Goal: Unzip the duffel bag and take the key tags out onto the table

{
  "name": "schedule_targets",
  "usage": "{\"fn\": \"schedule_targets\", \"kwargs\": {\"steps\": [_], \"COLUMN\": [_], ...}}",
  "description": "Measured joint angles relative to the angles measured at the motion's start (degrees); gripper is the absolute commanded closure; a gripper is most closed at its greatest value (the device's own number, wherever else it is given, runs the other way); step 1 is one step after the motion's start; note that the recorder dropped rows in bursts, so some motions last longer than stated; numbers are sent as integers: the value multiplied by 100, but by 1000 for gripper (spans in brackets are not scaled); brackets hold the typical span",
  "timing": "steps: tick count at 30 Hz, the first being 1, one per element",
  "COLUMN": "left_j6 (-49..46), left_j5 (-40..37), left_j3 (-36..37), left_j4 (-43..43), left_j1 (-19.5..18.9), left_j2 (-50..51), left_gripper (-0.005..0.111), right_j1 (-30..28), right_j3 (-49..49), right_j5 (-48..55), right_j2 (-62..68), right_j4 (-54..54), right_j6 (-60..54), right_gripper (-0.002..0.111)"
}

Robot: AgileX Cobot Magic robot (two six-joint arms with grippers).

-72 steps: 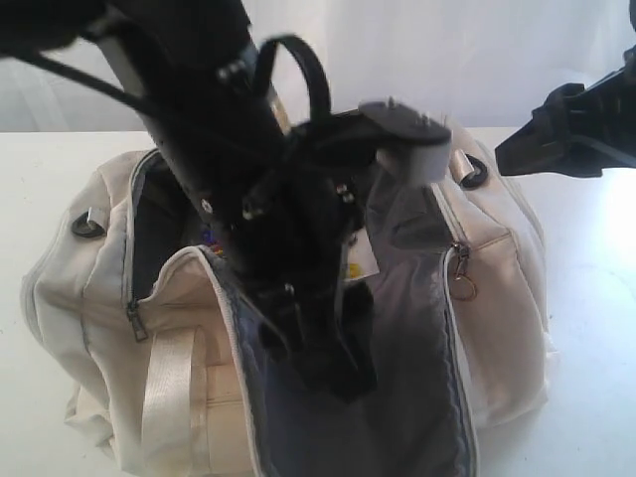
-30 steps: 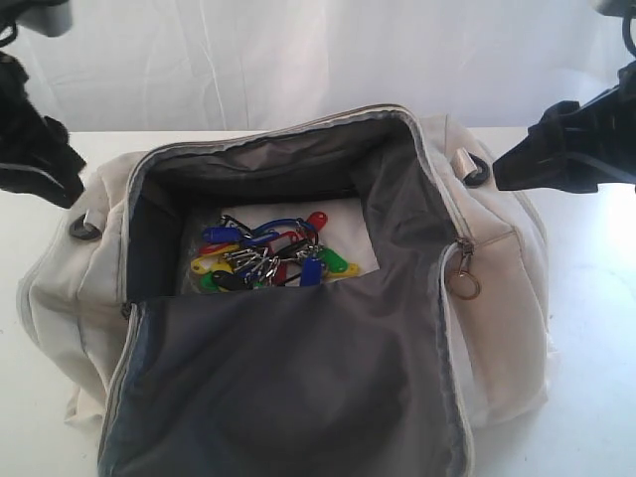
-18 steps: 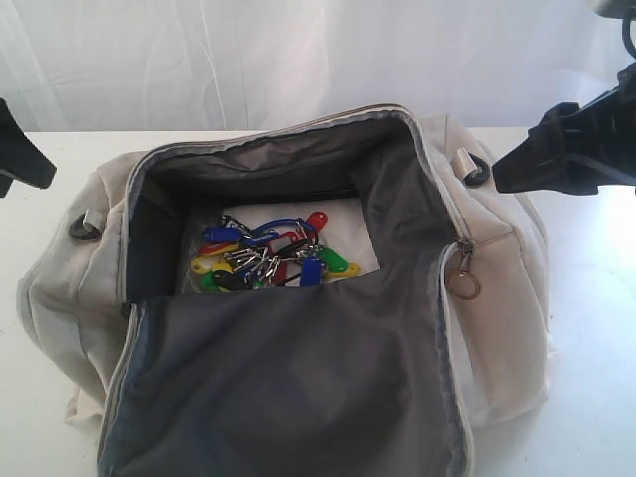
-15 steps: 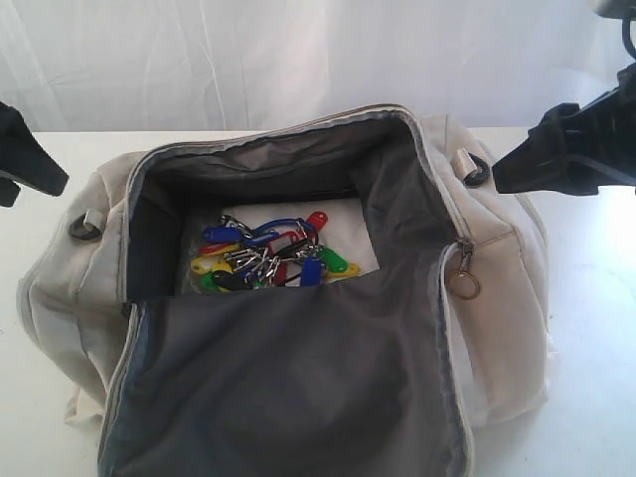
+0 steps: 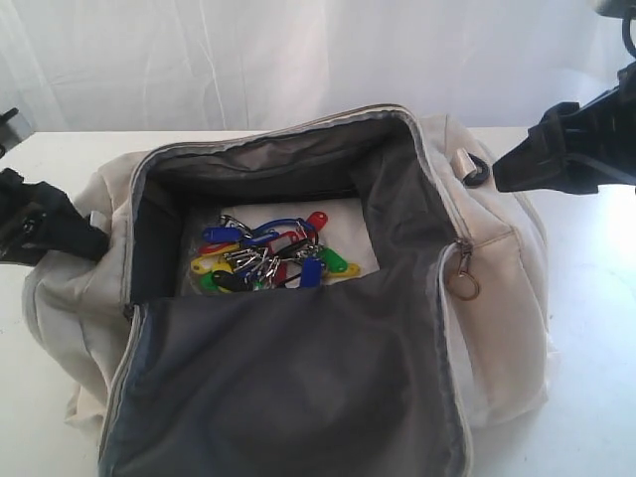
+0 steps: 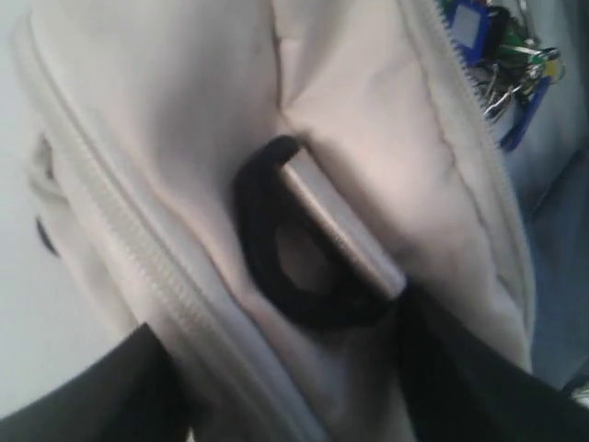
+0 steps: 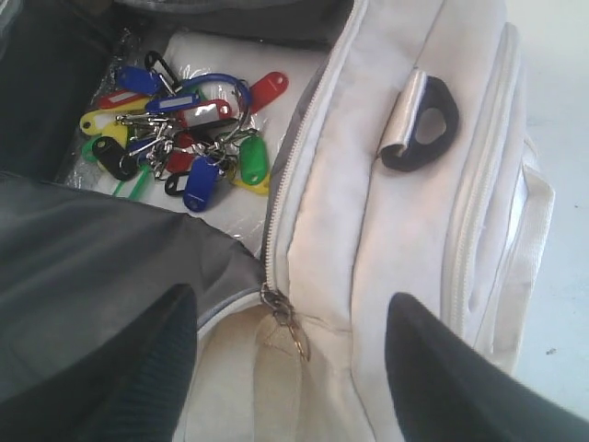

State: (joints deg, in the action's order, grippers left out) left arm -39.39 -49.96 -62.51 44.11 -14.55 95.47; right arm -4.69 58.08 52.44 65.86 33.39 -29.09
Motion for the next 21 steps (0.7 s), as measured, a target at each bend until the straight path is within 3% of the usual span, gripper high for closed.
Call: {"fn": "schedule_targets", "kwargs": {"steps": [4,11,21], "left_j6": [-375,61,1020], "left_j5": [218,561,17], "left_j3": [40,-260,-1307], "left_j4": [433,106,-960], "left_j1": [0,-144,-1252], "left_j2": [69,82,96], "left_gripper": [106,106,106], "right_j1": [0,0,0], "right_j3": [0,0,0], "right_j5": [0,11,11], "right_j2": [0,0,0], "right_j4": [0,0,0], "right_j6": [0,0,0], "right_gripper": [51,51,51]}}
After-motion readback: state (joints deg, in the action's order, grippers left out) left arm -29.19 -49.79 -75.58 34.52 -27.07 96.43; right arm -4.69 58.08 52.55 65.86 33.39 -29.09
